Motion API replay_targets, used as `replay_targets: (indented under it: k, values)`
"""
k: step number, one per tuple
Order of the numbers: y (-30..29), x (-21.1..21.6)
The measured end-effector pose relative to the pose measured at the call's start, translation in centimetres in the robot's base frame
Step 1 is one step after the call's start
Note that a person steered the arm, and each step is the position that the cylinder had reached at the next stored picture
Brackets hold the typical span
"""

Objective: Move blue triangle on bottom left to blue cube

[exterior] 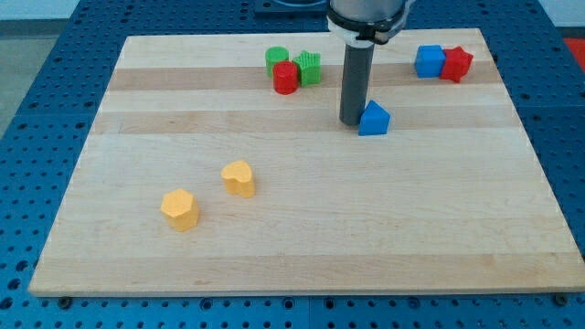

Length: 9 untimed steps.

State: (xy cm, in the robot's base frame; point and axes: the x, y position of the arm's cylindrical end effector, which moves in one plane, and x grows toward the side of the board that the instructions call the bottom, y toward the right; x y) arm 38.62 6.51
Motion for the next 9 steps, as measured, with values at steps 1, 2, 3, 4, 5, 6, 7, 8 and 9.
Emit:
replay_targets:
  k: [1,2,3,4,5,6,7,8,9]
  values:
    - [0.0,0.0]
    - [-2.5,3.5]
    - [-2.6,3.7]
    - [-1.5,4.0]
    - [1.1,0.4]
    - [3.9,-3.4]
    - [3.9,-4.5]
    - [2.7,-2.3]
    - [1.3,0.6]
